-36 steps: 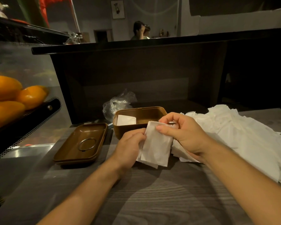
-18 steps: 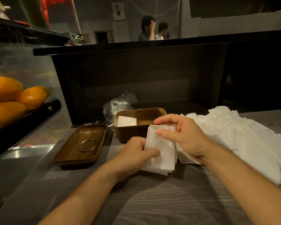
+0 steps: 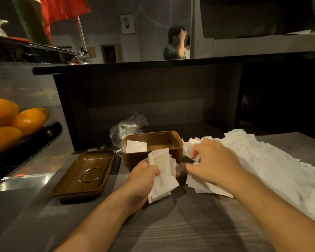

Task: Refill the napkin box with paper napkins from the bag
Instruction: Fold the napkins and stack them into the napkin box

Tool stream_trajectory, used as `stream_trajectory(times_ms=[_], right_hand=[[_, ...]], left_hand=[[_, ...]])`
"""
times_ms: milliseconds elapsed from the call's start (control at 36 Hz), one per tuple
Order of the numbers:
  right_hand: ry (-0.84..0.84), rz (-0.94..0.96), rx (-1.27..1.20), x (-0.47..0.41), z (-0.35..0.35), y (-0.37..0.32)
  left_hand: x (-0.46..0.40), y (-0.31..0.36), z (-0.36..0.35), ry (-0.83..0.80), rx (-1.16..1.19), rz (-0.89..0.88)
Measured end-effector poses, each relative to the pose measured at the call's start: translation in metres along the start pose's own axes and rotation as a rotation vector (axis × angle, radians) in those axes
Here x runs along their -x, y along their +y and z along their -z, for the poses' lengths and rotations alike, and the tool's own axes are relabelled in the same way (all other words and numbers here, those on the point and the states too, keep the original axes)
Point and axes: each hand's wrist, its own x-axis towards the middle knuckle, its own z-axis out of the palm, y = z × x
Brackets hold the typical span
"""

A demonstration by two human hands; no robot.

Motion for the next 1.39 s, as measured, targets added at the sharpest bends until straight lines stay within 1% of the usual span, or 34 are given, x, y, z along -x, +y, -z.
stream_trajectory(times_ms=[28, 56, 111, 167, 278, 361, 444, 472, 500, 528, 611, 667, 750, 889, 1000, 1278, 1333, 1389], right_hand=[[-0.062, 0.000, 0.122, 0.001, 0.001, 0.002], [-0.122, -0.004, 0.179, 0.003, -0.001, 0.004], [-0.209, -0.017, 0.160, 0.005, -0.006, 0.004], [-0.233, -0.009, 0.115, 0.008, -0.008, 0.002], [-0.228, 0.022, 0.080, 0.008, -0.002, -0.001], [-0.254, 0.012, -0.011, 0.006, -0.002, 0.000], [-0.238, -0.001, -0.248, 0.000, 0.002, 0.007], [-0.227, 0.002, -0.297, -0.002, 0.005, 0.012], [-0.251, 0.018, -0.298, -0.003, 0.009, 0.017], [-0.305, 0.049, -0.274, -0.004, 0.013, 0.021], [-0.562, 0.145, -0.166, 0.000, 0.022, 0.024], [-0.608, 0.172, -0.155, 0.004, 0.025, 0.020], [-0.550, 0.187, -0.181, 0.009, 0.027, 0.017], [-0.479, 0.244, -0.068, 0.010, 0.025, 0.018], [-0.529, 0.202, -0.174, 0.006, 0.019, 0.020], [-0.350, 0.156, -0.428, 0.000, 0.013, 0.024], [-0.334, 0.165, -0.458, -0.001, 0.013, 0.024], [-0.353, 0.189, -0.486, -0.001, 0.013, 0.025]], left_hand=[[0.000, 0.000, 0.000, 0.006, -0.014, -0.005], [-0.001, 0.000, 0.001, 0.007, -0.015, -0.008], [0.001, 0.000, 0.003, 0.005, 0.016, -0.008], [0.004, 0.004, 0.003, 0.011, 0.059, -0.016], [0.007, 0.006, 0.006, 0.071, 0.118, -0.009], [0.008, 0.006, 0.006, 0.089, 0.104, -0.007], [0.007, 0.005, 0.006, 0.099, 0.099, 0.006], [0.006, 0.005, 0.005, 0.100, 0.097, 0.010], [0.006, 0.005, 0.005, 0.099, 0.087, 0.011], [0.005, 0.004, 0.004, 0.098, 0.069, 0.005], [0.005, 0.004, 0.002, 0.097, 0.028, -0.003], [0.005, 0.004, 0.001, 0.093, 0.023, -0.001], [0.005, 0.004, 0.000, 0.092, 0.025, -0.003], [0.003, 0.003, 0.002, 0.085, -0.027, -0.009], [0.003, 0.002, 0.000, 0.080, -0.066, -0.012], [0.002, 0.002, 0.003, 0.060, -0.059, -0.004], [0.002, 0.002, 0.003, 0.062, -0.051, 0.002], [0.002, 0.002, 0.003, 0.069, -0.060, 0.003]])
